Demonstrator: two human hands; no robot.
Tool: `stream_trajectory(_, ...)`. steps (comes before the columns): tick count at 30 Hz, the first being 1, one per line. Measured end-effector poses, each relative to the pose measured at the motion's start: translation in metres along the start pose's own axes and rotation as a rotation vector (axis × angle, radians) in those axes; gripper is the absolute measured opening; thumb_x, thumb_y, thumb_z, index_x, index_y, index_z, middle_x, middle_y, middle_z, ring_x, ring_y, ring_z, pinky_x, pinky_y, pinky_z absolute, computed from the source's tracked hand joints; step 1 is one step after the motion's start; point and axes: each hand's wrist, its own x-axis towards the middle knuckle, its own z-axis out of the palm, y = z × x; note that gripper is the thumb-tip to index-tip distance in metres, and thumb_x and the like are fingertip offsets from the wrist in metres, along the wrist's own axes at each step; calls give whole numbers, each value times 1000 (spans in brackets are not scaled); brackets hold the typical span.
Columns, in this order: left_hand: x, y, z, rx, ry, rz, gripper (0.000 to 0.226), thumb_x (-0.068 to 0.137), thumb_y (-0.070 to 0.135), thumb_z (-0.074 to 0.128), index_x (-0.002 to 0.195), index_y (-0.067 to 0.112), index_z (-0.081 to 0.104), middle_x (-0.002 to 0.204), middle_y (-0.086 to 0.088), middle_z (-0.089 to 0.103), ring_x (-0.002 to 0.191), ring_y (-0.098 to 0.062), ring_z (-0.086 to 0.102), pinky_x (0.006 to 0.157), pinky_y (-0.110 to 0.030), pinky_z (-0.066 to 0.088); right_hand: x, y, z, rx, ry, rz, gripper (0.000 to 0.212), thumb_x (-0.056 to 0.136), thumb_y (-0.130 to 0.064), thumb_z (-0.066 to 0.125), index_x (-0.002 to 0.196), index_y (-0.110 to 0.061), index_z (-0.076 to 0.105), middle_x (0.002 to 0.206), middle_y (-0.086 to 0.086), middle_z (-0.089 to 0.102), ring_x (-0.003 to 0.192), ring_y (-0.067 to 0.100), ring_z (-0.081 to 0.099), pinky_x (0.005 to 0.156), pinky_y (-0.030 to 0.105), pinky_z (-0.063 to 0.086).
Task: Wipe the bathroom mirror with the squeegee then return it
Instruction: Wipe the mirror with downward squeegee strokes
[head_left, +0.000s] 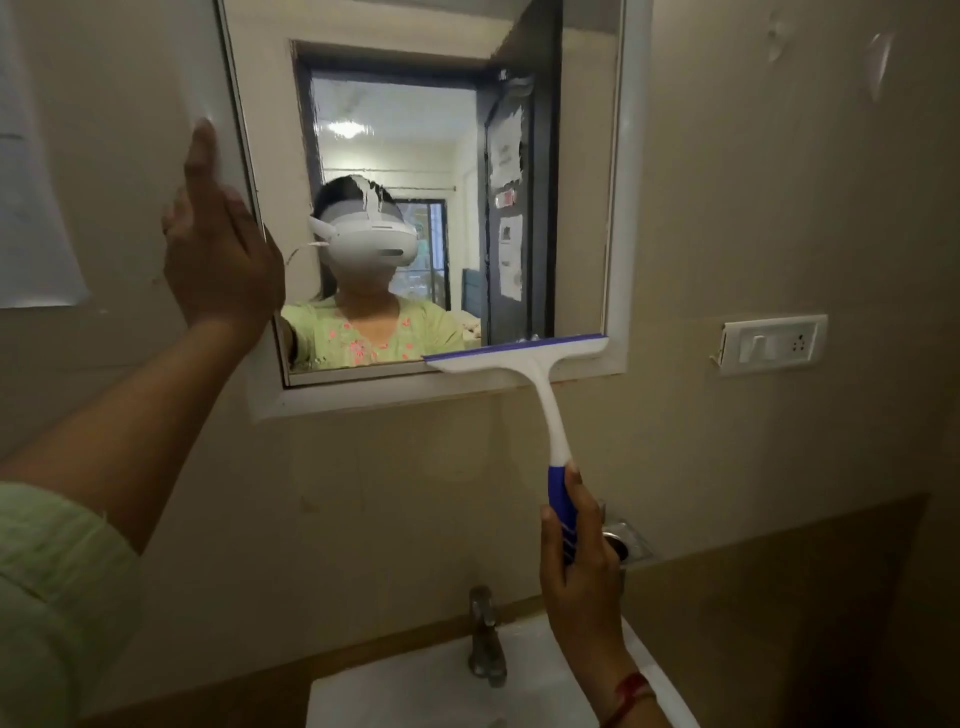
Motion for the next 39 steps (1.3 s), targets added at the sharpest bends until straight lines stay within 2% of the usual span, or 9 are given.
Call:
stream_trajectory(4, 0, 0, -1, 5, -15, 11, 45, 99, 22, 27, 144, 23, 27, 140, -2, 46, 117, -25, 48, 91, -32, 37, 1, -14, 0, 67, 24, -42, 46, 93, -52, 39, 137, -51, 26, 100, 0, 63, 70, 0, 59, 58, 7, 48)
stream_trajectory(7, 0, -1, 0, 14, -23, -18, 45, 99, 21, 29, 144, 25, 27, 134, -8, 51, 112, -30, 49, 87, -37, 39, 13, -42, 14, 175, -9, -122, 47, 92, -56, 38, 137, -51, 28, 96, -11, 61, 59, 3, 54, 52, 11, 47)
stream_trajectory(12, 0, -1, -1, 15, -53, -46, 46, 99, 19, 32, 144, 26, 28, 132, -11, 52, 111, -34, 49, 85, -42, 42, 65, -91, 34, 285, 5, -251, 44, 94, -47, 39, 136, -52, 26, 66, -12, 52, 47, 3, 48, 44, 8, 38)
stream_trajectory(16, 0, -1, 0, 12, -45, -55, 46, 99, 20, 33, 143, 29, 28, 127, -12, 54, 110, -34, 50, 81, -43, 44, 127, -115, 40, 322, 84, -344, 45, 98, -26, 36, 139, -42, 25, 95, -32, 54, 62, -3, 52, 53, 3, 38)
stream_trajectory(19, -1, -1, 0, 2, -37, -45, 45, 98, 21, 33, 142, 30, 29, 123, -12, 56, 106, -34, 50, 77, -43, 45, 174, -136, 43, 384, 137, -383, 40, 100, -19, 36, 137, -32, 26, 94, -35, 56, 66, -6, 56, 55, 4, 42)
stream_trajectory(25, 0, -2, 0, 4, -41, -24, 44, 98, 29, 30, 142, 32, 28, 120, -11, 59, 103, -33, 53, 70, -39, 44, 246, -174, 57, 309, 213, -403, 44, 99, -31, 38, 142, -23, 28, 78, -9, 54, 51, 0, 50, 48, 9, 41)
stream_trajectory(29, 0, -4, 0, 2, -38, 0, 45, 97, 33, 27, 142, 34, 26, 109, -11, 62, 95, -26, 53, 64, -31, 39, 273, -199, 70, 334, 181, -423, 45, 100, -27, 39, 143, -20, 29, 69, 2, 52, 53, 16, 54, 49, 38, 52)
stream_trajectory(31, -1, -5, 0, 5, -37, 4, 44, 99, 31, 29, 143, 33, 26, 108, -10, 62, 95, -25, 53, 63, -29, 38, 283, -210, 78, 318, 162, -437, 45, 100, -26, 40, 143, -21, 29, 67, 5, 54, 52, 26, 56, 48, 44, 52)
stream_trajectory(39, 0, 1, -3, -7, -52, 18, 45, 97, 33, 26, 142, 26, 29, 121, -7, 60, 102, -28, 54, 65, -29, 42, 314, -234, 97, 283, 155, -461, 49, 98, -25, 44, 144, -24, 28, 74, -11, 56, 61, 15, 62, 59, 30, 58)
